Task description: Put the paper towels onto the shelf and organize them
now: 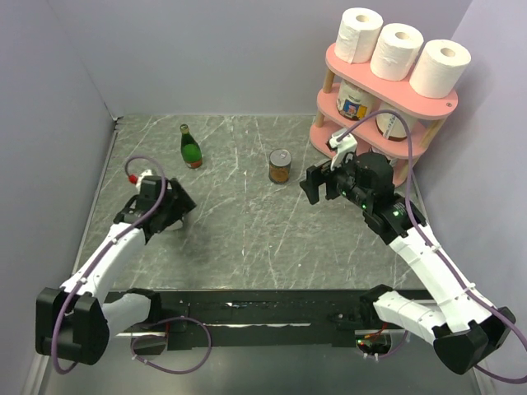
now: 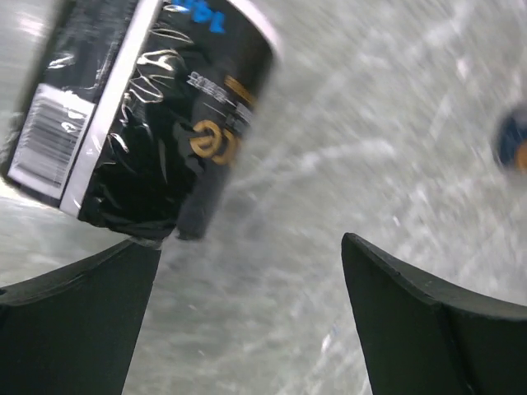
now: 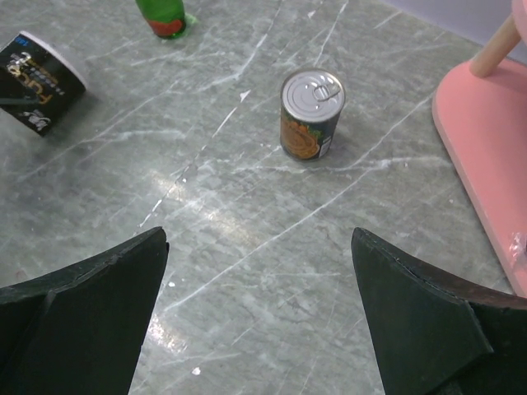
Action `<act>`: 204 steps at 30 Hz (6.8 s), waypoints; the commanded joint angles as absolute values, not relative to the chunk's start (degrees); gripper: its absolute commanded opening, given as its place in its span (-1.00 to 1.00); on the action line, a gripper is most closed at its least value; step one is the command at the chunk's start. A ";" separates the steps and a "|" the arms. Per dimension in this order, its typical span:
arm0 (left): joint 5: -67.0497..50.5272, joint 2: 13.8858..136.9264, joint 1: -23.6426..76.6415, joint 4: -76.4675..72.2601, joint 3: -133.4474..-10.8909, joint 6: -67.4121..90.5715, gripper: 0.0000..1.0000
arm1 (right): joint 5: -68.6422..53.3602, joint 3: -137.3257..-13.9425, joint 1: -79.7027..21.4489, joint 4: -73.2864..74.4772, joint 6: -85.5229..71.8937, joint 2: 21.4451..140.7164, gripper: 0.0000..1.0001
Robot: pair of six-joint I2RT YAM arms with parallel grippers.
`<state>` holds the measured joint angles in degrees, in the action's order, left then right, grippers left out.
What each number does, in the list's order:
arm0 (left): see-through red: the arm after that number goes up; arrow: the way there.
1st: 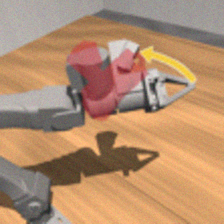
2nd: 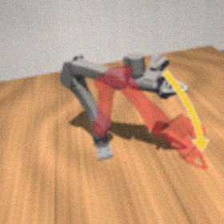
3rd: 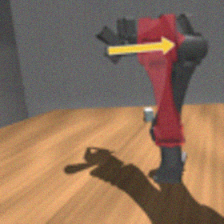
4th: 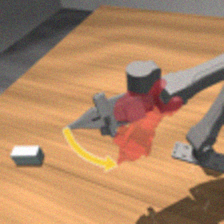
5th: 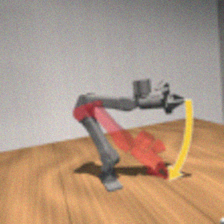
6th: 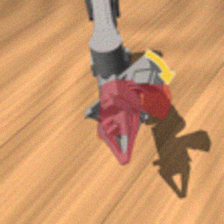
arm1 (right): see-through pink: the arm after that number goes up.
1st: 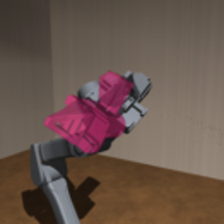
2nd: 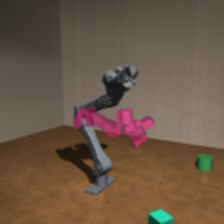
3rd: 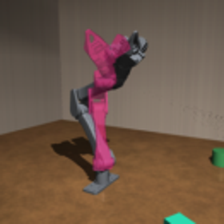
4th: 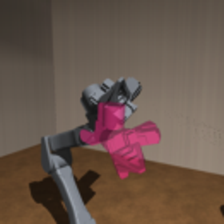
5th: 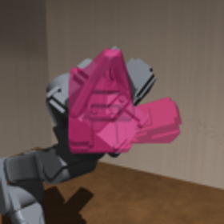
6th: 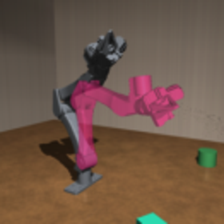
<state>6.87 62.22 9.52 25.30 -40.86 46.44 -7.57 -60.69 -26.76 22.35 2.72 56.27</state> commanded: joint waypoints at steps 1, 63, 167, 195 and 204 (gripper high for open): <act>8.43 60.64 14.06 24.77 -45.69 47.47 0.94 | -7.03 -59.42 -27.25 21.09 0.88 55.46 0.99; 15.54 74.97 21.98 33.04 -70.13 36.39 0.93 | 18.11 -34.02 -60.03 -43.93 33.04 85.59 0.86; 2.62 88.51 6.95 27.51 -68.03 29.27 0.94 | 18.19 -55.99 -63.37 -58.28 45.27 116.37 -0.12; 11.96 82.27 4.04 28.48 -66.80 29.62 0.93 | -2.01 -67.24 -43.70 36.39 0.18 84.11 -0.21; 11.60 81.91 4.39 27.86 -66.01 29.44 0.93 | 3.60 -72.24 -41.22 40.42 -2.11 86.66 0.28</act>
